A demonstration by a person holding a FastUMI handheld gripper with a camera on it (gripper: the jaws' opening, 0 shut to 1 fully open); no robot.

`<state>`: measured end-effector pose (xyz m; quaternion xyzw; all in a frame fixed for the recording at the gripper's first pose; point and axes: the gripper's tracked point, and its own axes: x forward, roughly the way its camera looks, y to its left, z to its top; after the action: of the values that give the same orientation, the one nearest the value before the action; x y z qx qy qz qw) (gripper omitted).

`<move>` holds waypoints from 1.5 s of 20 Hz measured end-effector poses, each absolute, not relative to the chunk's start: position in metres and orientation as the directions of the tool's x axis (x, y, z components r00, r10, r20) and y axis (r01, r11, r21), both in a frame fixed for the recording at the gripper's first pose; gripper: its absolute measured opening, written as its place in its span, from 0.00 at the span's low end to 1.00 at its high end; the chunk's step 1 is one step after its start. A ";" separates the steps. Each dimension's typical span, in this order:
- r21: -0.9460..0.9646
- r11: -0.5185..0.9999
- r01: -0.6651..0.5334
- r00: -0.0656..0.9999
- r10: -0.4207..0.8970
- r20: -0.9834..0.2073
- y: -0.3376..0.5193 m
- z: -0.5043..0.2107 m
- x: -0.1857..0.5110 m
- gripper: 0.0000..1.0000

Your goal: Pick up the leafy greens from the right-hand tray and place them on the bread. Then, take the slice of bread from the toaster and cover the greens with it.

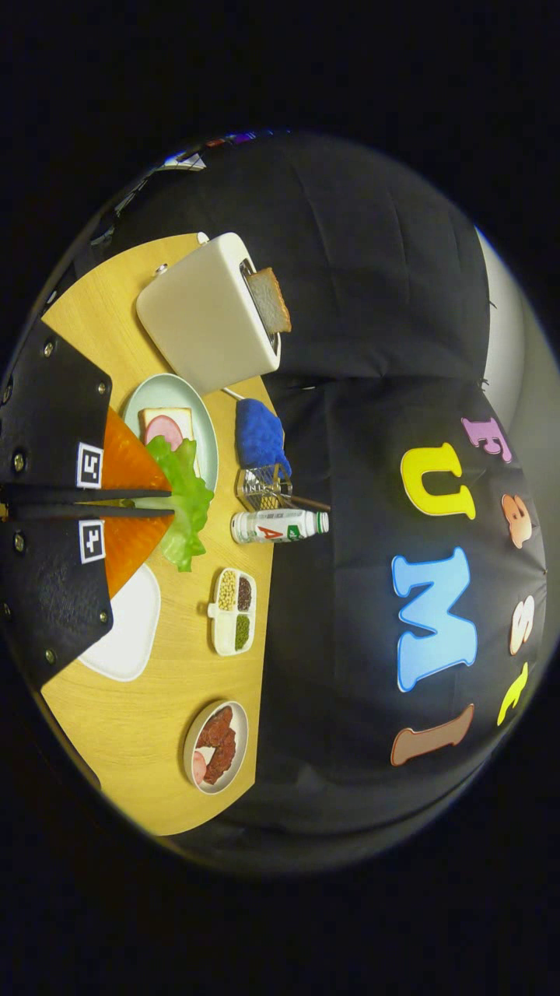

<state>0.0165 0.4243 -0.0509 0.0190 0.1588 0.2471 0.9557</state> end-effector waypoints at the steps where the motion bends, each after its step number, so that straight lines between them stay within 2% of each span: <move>1: 0.119 0.872 -0.474 0.821 0.487 -0.297 0.433 -0.051 0.019 0.01; 9: 0.112 0.847 -0.520 0.788 0.526 -0.320 0.504 -0.074 0.039 0.01; 15: 0.077 0.864 -0.498 0.791 0.489 -0.368 0.514 -0.098 0.050 0.01; 16: 0.072 0.865 -0.496 0.791 0.484 -0.374 0.513 -0.101 0.049 0.05; 17: 0.069 0.864 -0.499 0.792 0.487 -0.369 0.515 -0.100 0.048 0.05; 19: 0.047 0.872 -0.487 0.806 0.469 -0.360 0.511 -0.098 0.051 0.13; 21: 0.039 0.877 -0.479 0.819 0.463 -0.338 0.509 -0.092 0.050 0.26; 24: 0.005 0.896 -0.444 0.855 0.425 -0.297 0.495 -0.080 0.046 0.57; 25: 0.001 0.898 -0.440 0.863 0.423 -0.276 0.492 -0.074 0.042 0.58; 26: -0.001 0.901 -0.435 0.870 0.419 -0.261 0.491 -0.069 0.038 0.69; 28: 0.010 0.901 -0.434 0.877 0.424 -0.226 0.491 -0.057 0.027 0.75; 30: 0.024 0.904 -0.427 0.887 0.424 -0.186 0.495 -0.044 0.015 0.75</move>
<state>0.0151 0.4951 -0.0444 -0.0090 0.0936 0.2190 0.9712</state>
